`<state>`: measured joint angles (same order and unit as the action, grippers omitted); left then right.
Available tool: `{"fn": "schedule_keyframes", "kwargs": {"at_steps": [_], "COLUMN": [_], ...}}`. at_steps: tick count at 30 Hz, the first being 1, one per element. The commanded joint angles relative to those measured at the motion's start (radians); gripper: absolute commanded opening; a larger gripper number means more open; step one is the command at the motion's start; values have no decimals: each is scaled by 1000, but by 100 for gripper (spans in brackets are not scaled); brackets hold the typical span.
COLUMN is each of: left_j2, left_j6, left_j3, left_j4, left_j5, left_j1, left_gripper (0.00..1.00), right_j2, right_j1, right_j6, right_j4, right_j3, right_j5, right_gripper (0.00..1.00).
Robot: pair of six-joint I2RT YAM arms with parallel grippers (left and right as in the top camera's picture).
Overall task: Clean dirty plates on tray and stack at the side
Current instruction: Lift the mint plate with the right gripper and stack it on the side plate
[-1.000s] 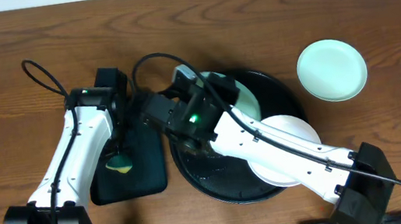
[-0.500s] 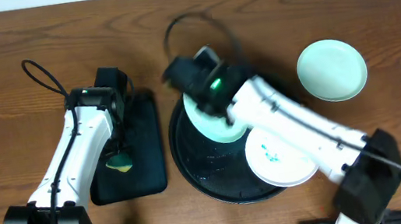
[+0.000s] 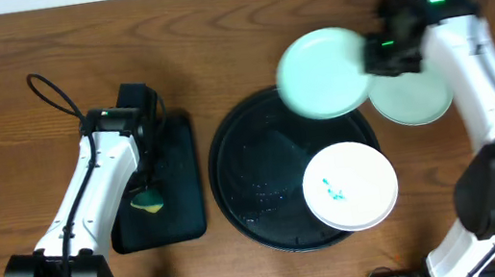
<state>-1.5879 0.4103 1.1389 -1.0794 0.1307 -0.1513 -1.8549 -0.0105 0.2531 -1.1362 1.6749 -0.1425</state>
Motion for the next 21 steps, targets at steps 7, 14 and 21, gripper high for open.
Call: {"fn": "schedule_keyframes", "kwargs": {"at_steps": [7, 14, 21], "left_j2": [-6, -6, -6], "left_j6": [-14, -14, -18], "left_j3": [-10, -10, -10], "left_j4": [-3, -4, -12], "left_j5": [16, 16, 16], "left_j1": [6, 6, 6], "left_gripper": [7, 7, 7], "right_j2": [9, 3, -43], "right_j1": [-333, -457, -500], "right_j6": [11, 17, 39], "right_j4": [2, 159, 240], "right_j3": [-65, -270, -343], "right_j5": [-72, -72, -76], "right_gripper": [1, 1, 1]}}
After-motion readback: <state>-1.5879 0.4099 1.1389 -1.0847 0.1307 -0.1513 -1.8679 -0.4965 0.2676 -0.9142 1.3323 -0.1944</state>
